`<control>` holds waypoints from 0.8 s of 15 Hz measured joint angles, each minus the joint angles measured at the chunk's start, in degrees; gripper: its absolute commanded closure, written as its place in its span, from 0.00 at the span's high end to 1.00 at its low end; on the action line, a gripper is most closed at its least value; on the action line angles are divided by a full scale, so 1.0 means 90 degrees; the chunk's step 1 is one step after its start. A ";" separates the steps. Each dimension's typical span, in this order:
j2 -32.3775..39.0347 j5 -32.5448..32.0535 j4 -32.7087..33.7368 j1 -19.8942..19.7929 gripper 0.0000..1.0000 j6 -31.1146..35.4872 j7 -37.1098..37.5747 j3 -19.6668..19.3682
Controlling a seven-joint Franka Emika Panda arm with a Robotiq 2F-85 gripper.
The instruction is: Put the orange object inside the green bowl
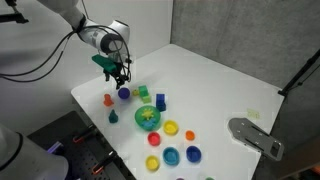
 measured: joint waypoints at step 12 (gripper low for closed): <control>0.0391 0.0001 -0.0008 0.0106 1.00 0.0397 -0.0136 0.0226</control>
